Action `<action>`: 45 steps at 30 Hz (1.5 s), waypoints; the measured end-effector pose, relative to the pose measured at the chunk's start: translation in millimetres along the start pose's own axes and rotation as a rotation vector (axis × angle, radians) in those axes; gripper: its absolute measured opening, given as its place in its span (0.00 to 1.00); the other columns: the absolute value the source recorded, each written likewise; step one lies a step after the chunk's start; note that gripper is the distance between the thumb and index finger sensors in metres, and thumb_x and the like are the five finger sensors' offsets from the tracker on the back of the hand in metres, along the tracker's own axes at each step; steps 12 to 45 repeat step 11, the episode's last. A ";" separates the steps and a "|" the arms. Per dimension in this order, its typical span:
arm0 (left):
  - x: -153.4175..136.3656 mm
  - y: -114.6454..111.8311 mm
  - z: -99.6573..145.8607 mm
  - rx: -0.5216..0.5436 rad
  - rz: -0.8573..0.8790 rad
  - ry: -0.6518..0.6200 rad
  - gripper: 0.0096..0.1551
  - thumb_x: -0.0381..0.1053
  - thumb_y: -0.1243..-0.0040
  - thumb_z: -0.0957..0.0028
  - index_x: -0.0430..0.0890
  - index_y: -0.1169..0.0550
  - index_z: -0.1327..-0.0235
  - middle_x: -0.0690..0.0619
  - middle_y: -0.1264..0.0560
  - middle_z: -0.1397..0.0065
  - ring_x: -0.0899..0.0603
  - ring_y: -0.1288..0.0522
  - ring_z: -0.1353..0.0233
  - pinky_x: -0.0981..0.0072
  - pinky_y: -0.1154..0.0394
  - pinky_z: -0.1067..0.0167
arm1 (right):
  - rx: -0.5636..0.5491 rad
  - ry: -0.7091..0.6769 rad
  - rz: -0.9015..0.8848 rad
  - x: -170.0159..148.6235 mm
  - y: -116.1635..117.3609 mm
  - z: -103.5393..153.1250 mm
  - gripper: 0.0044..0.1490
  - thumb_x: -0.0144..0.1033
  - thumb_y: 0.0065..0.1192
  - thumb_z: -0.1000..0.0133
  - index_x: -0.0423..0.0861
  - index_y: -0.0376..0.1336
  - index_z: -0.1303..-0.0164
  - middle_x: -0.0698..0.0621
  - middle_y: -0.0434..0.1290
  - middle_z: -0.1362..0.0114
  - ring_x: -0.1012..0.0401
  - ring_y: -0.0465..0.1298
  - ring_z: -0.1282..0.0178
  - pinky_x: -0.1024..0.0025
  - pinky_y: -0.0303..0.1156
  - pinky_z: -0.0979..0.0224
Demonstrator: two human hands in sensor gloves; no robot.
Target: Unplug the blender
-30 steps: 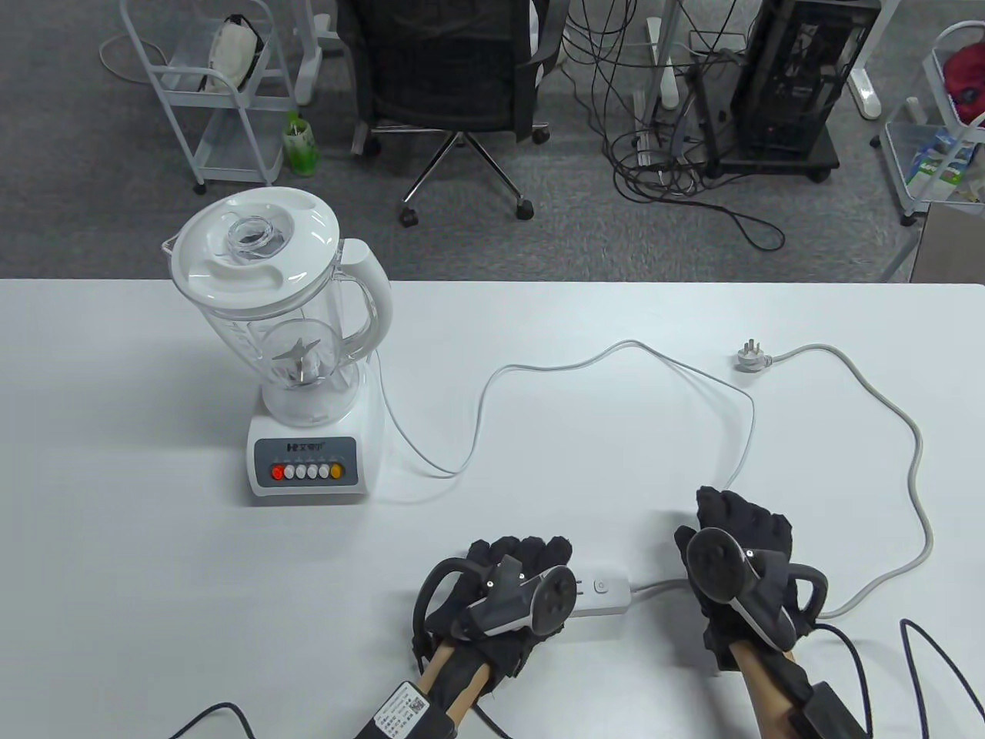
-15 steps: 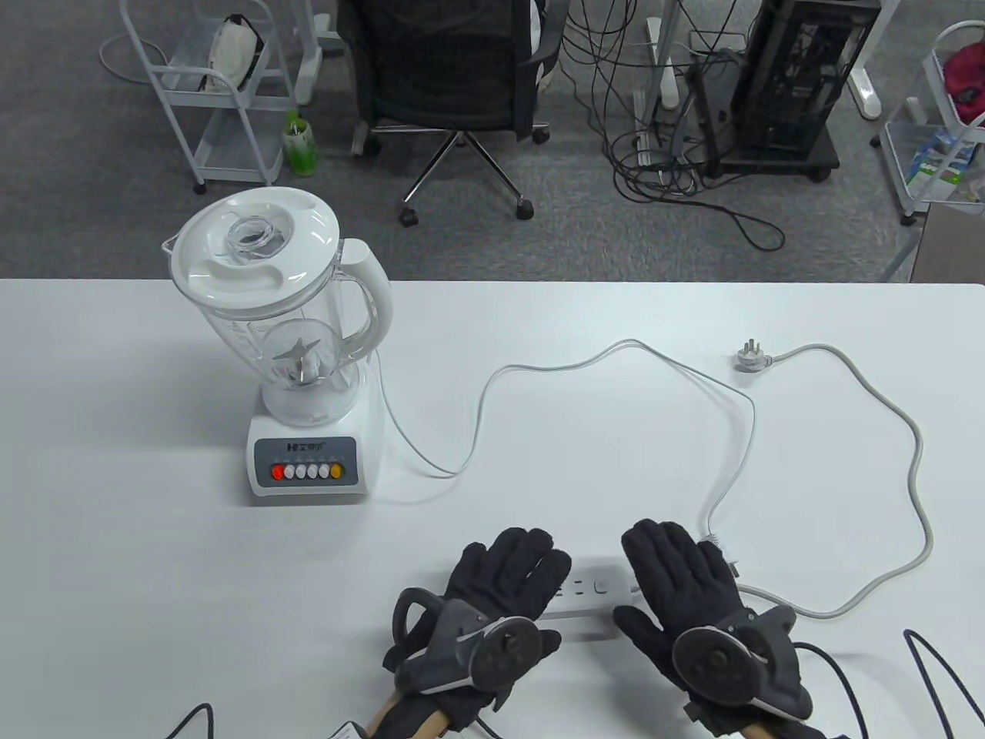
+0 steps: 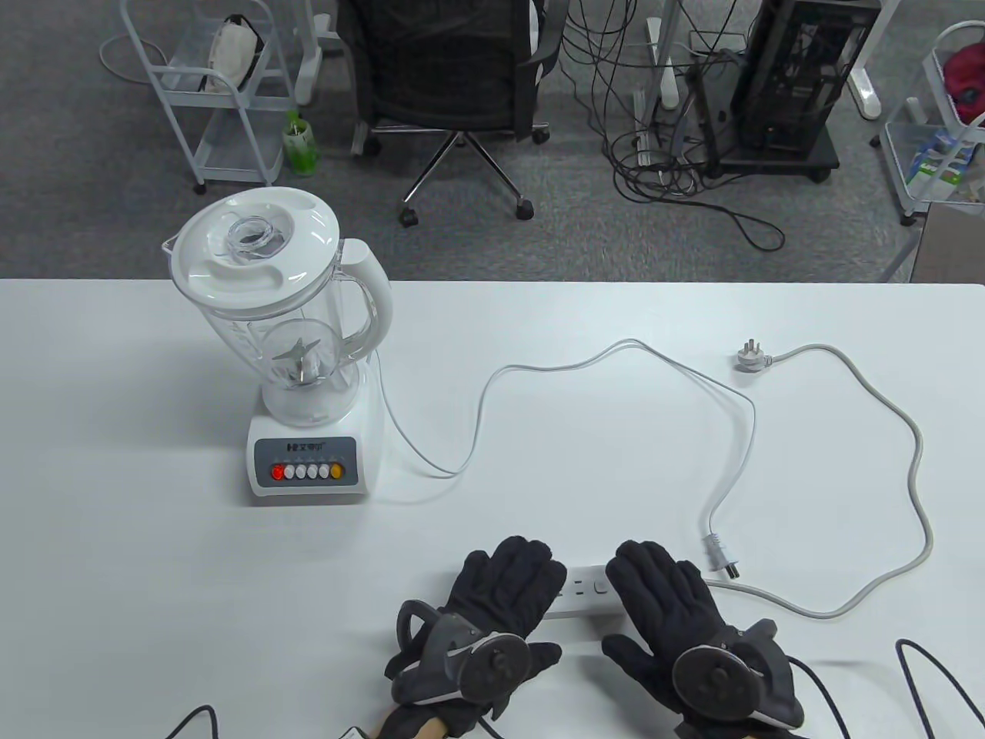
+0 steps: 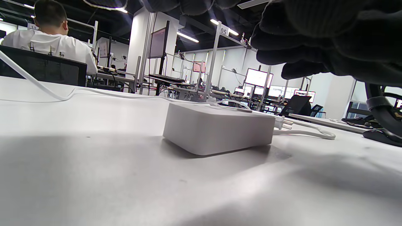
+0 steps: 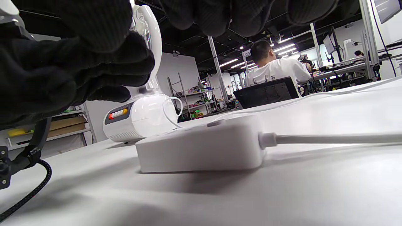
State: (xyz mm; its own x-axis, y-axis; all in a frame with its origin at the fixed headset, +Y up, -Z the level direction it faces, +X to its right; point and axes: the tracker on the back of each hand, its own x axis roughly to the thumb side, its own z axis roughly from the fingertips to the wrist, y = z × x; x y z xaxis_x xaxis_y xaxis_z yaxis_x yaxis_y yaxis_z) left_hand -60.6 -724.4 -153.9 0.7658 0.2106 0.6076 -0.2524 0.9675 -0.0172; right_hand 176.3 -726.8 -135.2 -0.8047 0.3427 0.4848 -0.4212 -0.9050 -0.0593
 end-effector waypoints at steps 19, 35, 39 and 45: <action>3.1 -6.0 2.3 -0.009 -0.009 -0.023 0.55 0.70 0.43 0.57 0.55 0.49 0.19 0.48 0.48 0.12 0.37 0.47 0.14 0.33 0.44 0.25 | 0.030 0.017 0.027 -0.6 5.1 1.7 0.55 0.58 0.58 0.47 0.46 0.44 0.14 0.42 0.52 0.12 0.39 0.57 0.15 0.31 0.57 0.23; 3.1 -6.0 2.3 -0.009 -0.009 -0.023 0.55 0.70 0.43 0.57 0.55 0.49 0.19 0.48 0.48 0.12 0.37 0.47 0.14 0.33 0.44 0.25 | 0.030 0.017 0.027 -0.6 5.1 1.7 0.55 0.58 0.58 0.47 0.46 0.44 0.14 0.42 0.52 0.12 0.39 0.57 0.15 0.31 0.57 0.23; 3.1 -6.0 2.3 -0.009 -0.009 -0.023 0.55 0.70 0.43 0.57 0.55 0.49 0.19 0.48 0.48 0.12 0.37 0.47 0.14 0.33 0.44 0.25 | 0.030 0.017 0.027 -0.6 5.1 1.7 0.55 0.58 0.58 0.47 0.46 0.44 0.14 0.42 0.52 0.12 0.39 0.57 0.15 0.31 0.57 0.23; 3.1 -6.0 2.3 -0.009 -0.009 -0.023 0.55 0.70 0.43 0.57 0.55 0.49 0.19 0.48 0.48 0.12 0.37 0.47 0.14 0.33 0.44 0.25 | 0.030 0.017 0.027 -0.6 5.1 1.7 0.55 0.58 0.58 0.47 0.46 0.44 0.14 0.42 0.52 0.12 0.39 0.57 0.15 0.31 0.57 0.23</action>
